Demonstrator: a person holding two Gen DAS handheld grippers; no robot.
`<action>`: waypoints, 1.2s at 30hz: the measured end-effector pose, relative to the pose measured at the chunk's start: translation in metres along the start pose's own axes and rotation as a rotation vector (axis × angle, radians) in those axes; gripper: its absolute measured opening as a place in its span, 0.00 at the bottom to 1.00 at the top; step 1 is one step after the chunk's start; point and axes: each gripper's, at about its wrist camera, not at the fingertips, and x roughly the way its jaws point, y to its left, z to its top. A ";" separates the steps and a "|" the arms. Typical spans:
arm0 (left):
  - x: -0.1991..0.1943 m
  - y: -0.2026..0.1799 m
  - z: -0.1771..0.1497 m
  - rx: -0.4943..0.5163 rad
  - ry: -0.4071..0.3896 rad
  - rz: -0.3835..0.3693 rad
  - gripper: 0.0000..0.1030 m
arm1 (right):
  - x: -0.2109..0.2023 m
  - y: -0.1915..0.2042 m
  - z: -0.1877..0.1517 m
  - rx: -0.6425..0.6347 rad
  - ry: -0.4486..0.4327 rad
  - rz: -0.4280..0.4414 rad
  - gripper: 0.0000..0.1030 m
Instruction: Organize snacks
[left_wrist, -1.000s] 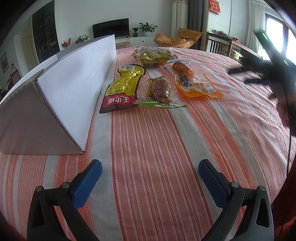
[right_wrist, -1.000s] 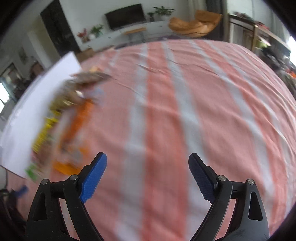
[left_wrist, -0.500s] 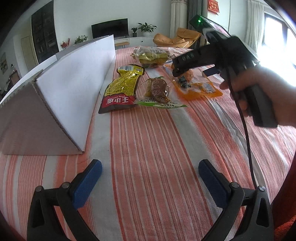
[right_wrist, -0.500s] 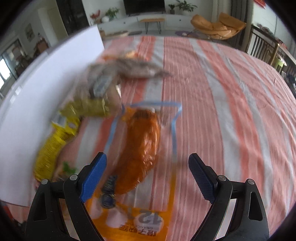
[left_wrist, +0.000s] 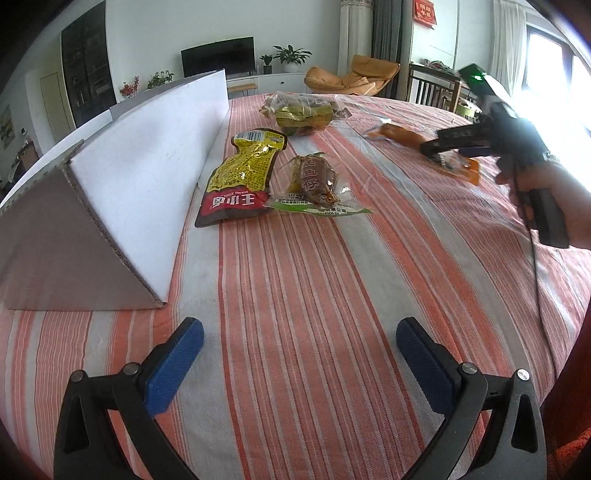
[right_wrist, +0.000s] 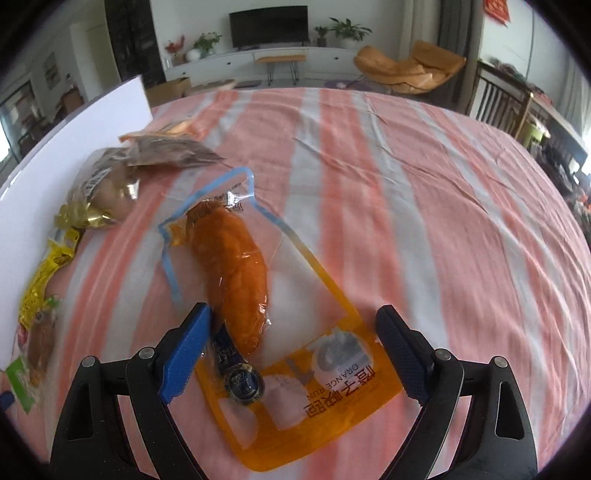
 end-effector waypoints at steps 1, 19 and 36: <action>0.000 0.000 0.000 0.000 0.000 0.000 1.00 | -0.005 -0.005 -0.003 -0.010 -0.004 -0.004 0.89; 0.000 -0.001 0.000 0.000 -0.001 0.000 1.00 | -0.062 -0.062 -0.055 -0.046 -0.180 -0.063 0.89; 0.000 -0.001 -0.001 0.001 -0.001 0.000 1.00 | -0.042 -0.121 -0.059 0.165 -0.060 -0.075 0.90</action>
